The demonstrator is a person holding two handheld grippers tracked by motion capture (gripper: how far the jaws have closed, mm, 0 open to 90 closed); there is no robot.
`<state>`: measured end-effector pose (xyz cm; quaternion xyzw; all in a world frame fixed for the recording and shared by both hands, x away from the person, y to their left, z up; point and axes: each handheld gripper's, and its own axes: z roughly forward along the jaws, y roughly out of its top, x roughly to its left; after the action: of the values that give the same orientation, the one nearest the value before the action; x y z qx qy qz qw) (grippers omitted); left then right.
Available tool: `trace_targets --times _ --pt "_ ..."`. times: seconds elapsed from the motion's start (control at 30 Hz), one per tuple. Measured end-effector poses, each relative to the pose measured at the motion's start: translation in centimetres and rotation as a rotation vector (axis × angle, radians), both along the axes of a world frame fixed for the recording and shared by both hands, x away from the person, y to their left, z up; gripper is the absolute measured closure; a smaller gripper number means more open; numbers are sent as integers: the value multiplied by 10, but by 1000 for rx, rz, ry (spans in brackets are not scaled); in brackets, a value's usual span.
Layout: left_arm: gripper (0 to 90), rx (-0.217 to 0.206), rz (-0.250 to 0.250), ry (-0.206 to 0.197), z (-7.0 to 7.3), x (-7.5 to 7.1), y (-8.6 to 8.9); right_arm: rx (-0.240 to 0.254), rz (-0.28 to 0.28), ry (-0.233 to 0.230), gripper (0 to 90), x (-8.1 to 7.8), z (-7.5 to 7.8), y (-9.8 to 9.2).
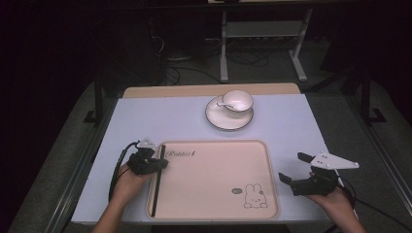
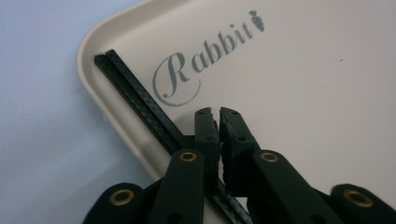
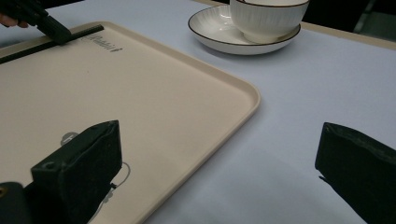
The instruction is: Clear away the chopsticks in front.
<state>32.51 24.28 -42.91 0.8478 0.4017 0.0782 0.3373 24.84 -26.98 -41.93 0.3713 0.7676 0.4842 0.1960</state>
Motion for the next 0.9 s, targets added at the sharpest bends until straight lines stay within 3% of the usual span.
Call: trace_targets --times 0.13,0.2,0.37,0.47,0.67,0.9 --pt "682 -12 -22 -37 10 -7 -1 -3 3 0 0 0 0 1" --pt "597 -37 -37 -64 17 -13 -1 2 3 1 1 1 0 1" --pt "353 -81 -38 -144 28 -30 5 28 0 -2 1 0 3 -1" --pt "276 -100 -31 -187 32 -39 11 33 -1 -15 0 1 10 -1" --pt "197 -141 -4 -275 36 -54 27 46 7 -33 0 3 20 2" --pt "163 -165 -2 -317 35 -62 39 70 0 -48 1 5 26 0"
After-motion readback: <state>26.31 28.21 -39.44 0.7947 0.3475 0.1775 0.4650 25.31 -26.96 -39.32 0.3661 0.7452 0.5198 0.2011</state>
